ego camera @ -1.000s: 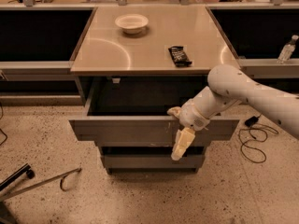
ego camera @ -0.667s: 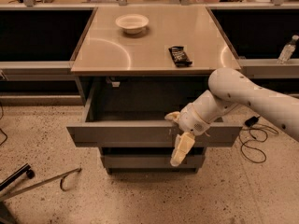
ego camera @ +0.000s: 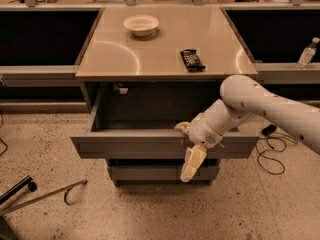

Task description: Open top drawer

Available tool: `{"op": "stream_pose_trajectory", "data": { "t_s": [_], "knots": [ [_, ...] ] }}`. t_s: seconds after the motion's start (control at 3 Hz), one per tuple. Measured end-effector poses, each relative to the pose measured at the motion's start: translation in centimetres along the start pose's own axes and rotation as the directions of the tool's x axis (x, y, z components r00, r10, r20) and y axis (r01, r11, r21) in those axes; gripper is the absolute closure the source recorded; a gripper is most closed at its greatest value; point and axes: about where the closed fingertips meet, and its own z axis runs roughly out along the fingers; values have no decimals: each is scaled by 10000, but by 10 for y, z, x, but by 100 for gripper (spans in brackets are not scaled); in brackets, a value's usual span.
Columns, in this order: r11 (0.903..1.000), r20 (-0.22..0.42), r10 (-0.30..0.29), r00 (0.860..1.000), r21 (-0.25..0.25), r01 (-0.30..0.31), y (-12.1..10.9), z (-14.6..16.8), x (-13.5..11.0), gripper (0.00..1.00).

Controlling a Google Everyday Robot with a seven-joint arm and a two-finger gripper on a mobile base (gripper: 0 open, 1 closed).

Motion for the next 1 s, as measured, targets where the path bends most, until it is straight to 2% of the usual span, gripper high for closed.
{"op": "stream_pose_trajectory", "data": {
  "t_s": [0.33,0.67,1.0],
  "knots": [
    [9998,416,-1,9991,-207,10,27,5,-6,0],
    [9998,416,-1,9991,-207,10,28,3,-8,0],
    [9988,643,231,9977,-435,-204,51,8,-10,0]
  ]
}}
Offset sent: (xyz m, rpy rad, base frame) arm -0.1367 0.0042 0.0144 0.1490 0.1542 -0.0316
